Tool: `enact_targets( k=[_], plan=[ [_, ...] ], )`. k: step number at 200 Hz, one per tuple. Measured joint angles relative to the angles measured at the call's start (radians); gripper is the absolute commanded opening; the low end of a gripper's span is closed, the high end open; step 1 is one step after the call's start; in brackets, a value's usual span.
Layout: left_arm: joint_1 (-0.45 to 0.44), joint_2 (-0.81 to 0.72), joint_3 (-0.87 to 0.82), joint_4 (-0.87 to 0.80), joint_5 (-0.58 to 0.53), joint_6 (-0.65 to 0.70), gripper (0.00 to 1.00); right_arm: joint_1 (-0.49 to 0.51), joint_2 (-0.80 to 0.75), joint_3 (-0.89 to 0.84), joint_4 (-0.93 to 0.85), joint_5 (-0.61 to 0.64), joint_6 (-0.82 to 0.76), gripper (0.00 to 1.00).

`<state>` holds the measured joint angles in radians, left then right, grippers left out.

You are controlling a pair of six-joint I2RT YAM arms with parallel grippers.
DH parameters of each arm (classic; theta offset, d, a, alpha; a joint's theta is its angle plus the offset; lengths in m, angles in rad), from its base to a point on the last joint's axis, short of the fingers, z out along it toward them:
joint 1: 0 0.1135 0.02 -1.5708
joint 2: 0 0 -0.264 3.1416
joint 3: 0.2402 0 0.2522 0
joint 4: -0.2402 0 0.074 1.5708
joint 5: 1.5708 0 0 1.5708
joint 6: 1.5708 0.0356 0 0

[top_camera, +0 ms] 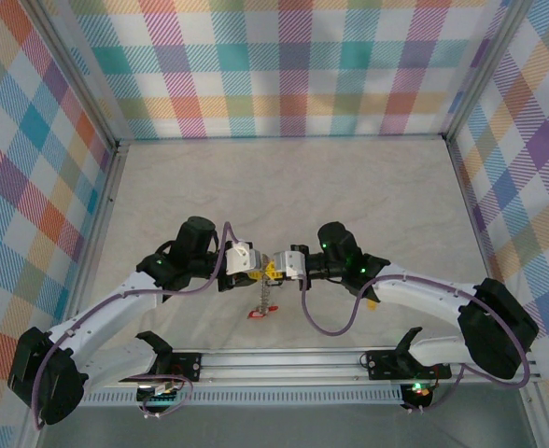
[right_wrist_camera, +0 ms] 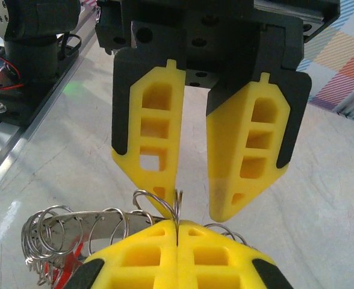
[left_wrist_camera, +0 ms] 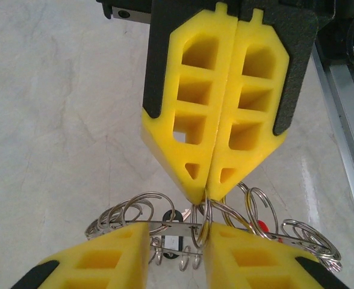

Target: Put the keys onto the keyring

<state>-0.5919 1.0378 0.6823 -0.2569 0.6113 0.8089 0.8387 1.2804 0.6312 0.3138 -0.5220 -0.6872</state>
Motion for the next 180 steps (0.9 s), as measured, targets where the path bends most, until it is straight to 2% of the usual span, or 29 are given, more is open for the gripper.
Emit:
enact_targets(
  k=[43,59,70,81,85,99,111,155,180],
  plan=[
    [0.0,0.0,-0.007,0.002,-0.002,-0.008,0.27,0.006,0.02,0.011,-0.001,0.002,0.0,0.0],
    [0.0,-0.003,-0.011,0.002,0.001,-0.015,0.16,0.008,0.026,0.011,0.0,0.004,0.0,0.0],
    [0.0,-0.008,-0.017,0.002,0.008,-0.021,0.01,0.008,0.032,0.014,0.002,0.008,0.002,0.0],
    [-0.001,-0.014,-0.022,0.0,0.007,-0.032,0.0,0.008,0.035,0.014,0.004,0.013,0.008,0.0],
    [-0.001,-0.014,-0.023,0.0,0.008,-0.032,0.0,0.008,0.035,0.014,0.005,0.014,0.008,0.02],
    [-0.001,-0.016,-0.023,-0.001,0.008,-0.031,0.0,0.008,0.035,0.014,0.007,0.017,0.018,0.2],
    [-0.001,-0.016,-0.023,-0.004,0.008,-0.031,0.0,0.013,0.034,0.014,0.01,0.022,0.012,0.29],
    [-0.002,-0.036,-0.012,-0.024,-0.04,-0.021,0.0,0.025,-0.046,0.014,-0.081,0.042,-0.037,0.41],
    [-0.002,-0.052,-0.002,-0.048,-0.069,-0.003,0.0,0.025,-0.101,0.014,-0.14,0.041,-0.063,0.45]
  ],
)
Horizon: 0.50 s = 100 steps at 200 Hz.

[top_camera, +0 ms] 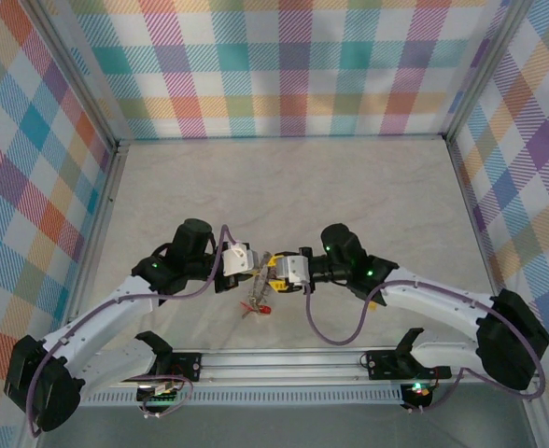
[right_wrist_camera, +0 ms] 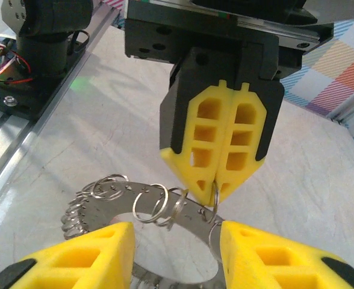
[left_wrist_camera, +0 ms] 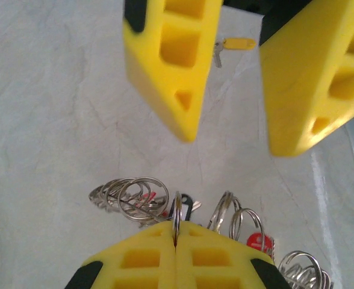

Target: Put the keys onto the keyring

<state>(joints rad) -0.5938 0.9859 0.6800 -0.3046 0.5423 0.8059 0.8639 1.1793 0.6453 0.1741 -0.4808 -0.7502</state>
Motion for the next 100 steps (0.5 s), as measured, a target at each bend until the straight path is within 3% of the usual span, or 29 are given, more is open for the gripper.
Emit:
enact_targets(
  k=[21,100],
  plan=[
    [0.0,-0.009,0.009,-0.015,-0.014,0.014,0.0,0.0,-0.006,0.0,-0.022,0.0,0.004,0.44],
    [0.0,-0.018,0.053,-0.079,-0.016,0.063,0.0,0.0,0.084,0.027,0.029,0.046,0.06,0.26]
  ],
)
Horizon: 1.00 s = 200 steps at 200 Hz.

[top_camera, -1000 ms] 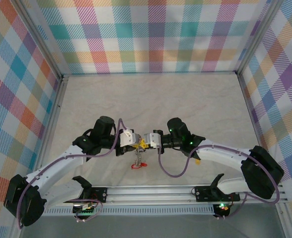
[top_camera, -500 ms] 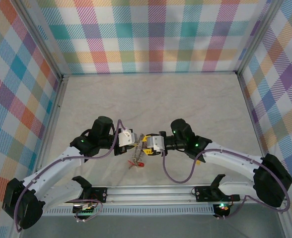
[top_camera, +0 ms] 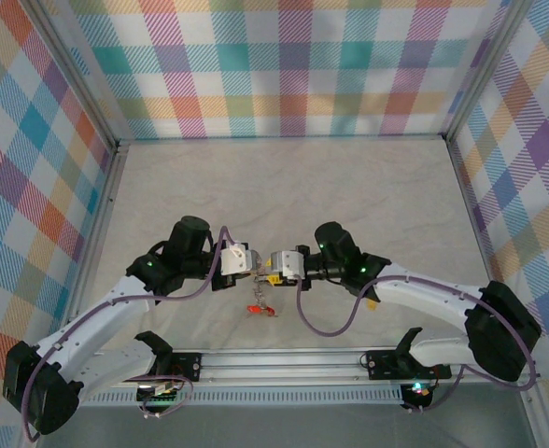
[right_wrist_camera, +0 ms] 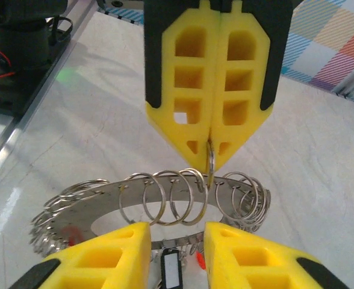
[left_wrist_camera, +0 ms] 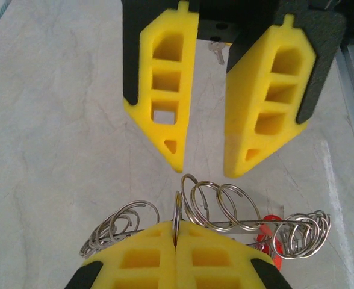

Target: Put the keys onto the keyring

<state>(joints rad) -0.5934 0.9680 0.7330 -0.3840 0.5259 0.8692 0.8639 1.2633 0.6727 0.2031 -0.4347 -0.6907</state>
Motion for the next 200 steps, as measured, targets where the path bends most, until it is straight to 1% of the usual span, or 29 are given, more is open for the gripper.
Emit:
enact_targets(
  k=[46,68,97,140,161,178,200],
  plan=[
    [0.0,-0.002,0.005,-0.008,0.0,0.011,0.0,0.0,0.006,0.014,0.028,0.041,-0.005,0.2],
    [0.0,-0.002,0.005,-0.008,0.0,0.011,0.0,-0.001,0.006,0.018,0.027,0.037,-0.006,0.16],
    [0.0,-0.001,0.005,-0.008,0.0,0.011,0.0,-0.001,0.018,0.051,-0.015,-0.031,-0.018,0.16],
    [-0.002,0.016,0.014,-0.01,-0.025,-0.01,0.0,-0.002,0.021,0.081,-0.102,-0.139,-0.027,0.14],
    [-0.002,0.035,0.027,-0.007,-0.073,-0.037,0.0,-0.001,0.016,0.081,-0.145,-0.18,-0.019,0.17],
    [-0.002,0.048,0.034,-0.006,-0.09,-0.055,0.0,0.002,0.0,0.073,-0.163,-0.2,0.003,0.28],
    [-0.002,0.05,0.034,-0.006,-0.093,-0.069,0.0,0.004,-0.028,0.047,-0.152,-0.193,0.023,0.36]
  ],
)
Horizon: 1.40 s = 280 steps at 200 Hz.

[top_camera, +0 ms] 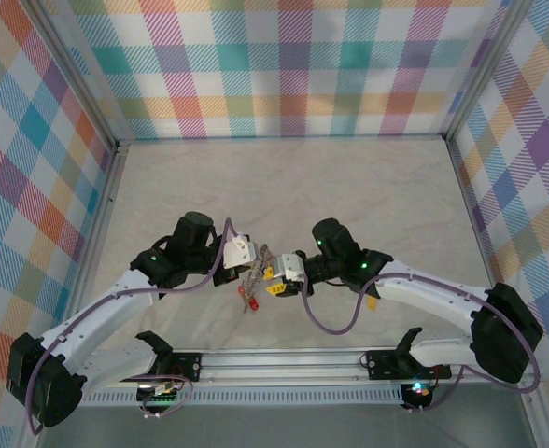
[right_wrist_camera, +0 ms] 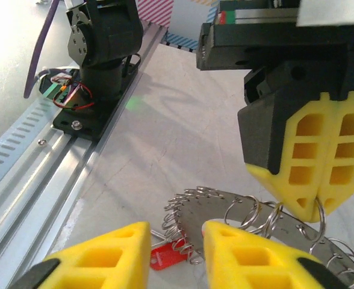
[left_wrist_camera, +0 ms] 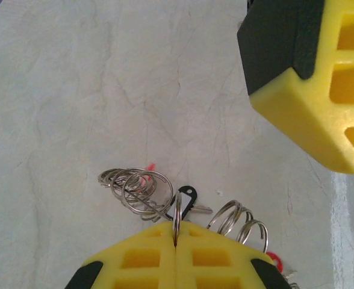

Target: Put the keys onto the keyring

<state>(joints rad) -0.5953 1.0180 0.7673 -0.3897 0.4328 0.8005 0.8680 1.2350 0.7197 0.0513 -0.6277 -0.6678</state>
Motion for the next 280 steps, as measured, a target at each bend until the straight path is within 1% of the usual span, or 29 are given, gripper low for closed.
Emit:
enact_targets(
  k=[10,27,42,58,65,85,102,123,163,186,212,222,230,238,249,267,280],
  plan=[
    [0.0,0.0,0.0,0.002,0.002,0.0,0.0,0.0,-0.021,-0.026,0.026,0.027,0.011,0.37],
    [0.0,-0.002,0.0,0.005,0.011,0.0,0.0,-0.004,-0.05,-0.062,0.069,0.098,0.033,0.36],
    [0.0,-0.008,0.0,0.007,0.023,0.001,0.0,-0.017,-0.05,-0.064,0.102,0.157,0.052,0.3],
    [0.0,-0.012,0.0,0.007,0.034,0.001,0.0,-0.029,-0.038,-0.063,0.146,0.216,0.064,0.18],
    [0.0,-0.013,0.0,0.007,0.038,0.001,0.0,-0.032,-0.026,-0.062,0.164,0.245,0.074,0.15],
    [0.0,-0.013,0.0,0.007,0.046,0.001,0.0,-0.035,0.023,-0.056,0.205,0.311,0.085,0.11],
    [0.0,-0.013,0.0,0.006,0.048,0.0,0.0,-0.035,0.061,-0.055,0.23,0.327,0.088,0.07],
    [0.0,-0.011,0.002,0.006,0.048,0.0,0.0,-0.034,0.092,-0.045,0.247,0.296,0.088,0.08],
    [0.0,-0.007,0.004,0.014,0.042,-0.018,0.0,0.008,0.101,-0.04,0.257,0.176,0.077,0.09],
    [0.0,0.002,0.004,0.029,0.024,-0.03,0.0,0.029,0.086,-0.042,0.251,0.105,0.078,0.12],
    [0.0,0.005,0.004,0.03,0.01,-0.038,0.0,0.037,0.04,-0.065,0.247,0.069,0.081,0.15],
    [0.0,0.006,0.004,0.03,0.009,-0.04,0.0,0.037,0.017,-0.08,0.247,0.072,0.085,0.17],
    [0.0,0.007,0.004,0.03,0.008,-0.043,0.0,0.037,0.002,-0.094,0.249,0.084,0.086,0.23],
    [0.0,0.007,0.004,0.03,0.006,-0.045,0.0,0.037,-0.016,-0.114,0.262,0.109,0.09,0.27],
    [0.0,0.007,0.004,0.03,0.006,-0.045,0.0,0.037,-0.032,-0.132,0.267,0.135,0.101,0.28],
    [0.0,0.007,0.004,0.03,0.011,-0.045,0.0,0.034,-0.047,-0.145,0.279,0.201,0.112,0.34],
    [0.0,0.007,0.004,0.029,0.018,-0.044,0.0,0.029,-0.047,-0.144,0.291,0.229,0.116,0.35]
  ],
)
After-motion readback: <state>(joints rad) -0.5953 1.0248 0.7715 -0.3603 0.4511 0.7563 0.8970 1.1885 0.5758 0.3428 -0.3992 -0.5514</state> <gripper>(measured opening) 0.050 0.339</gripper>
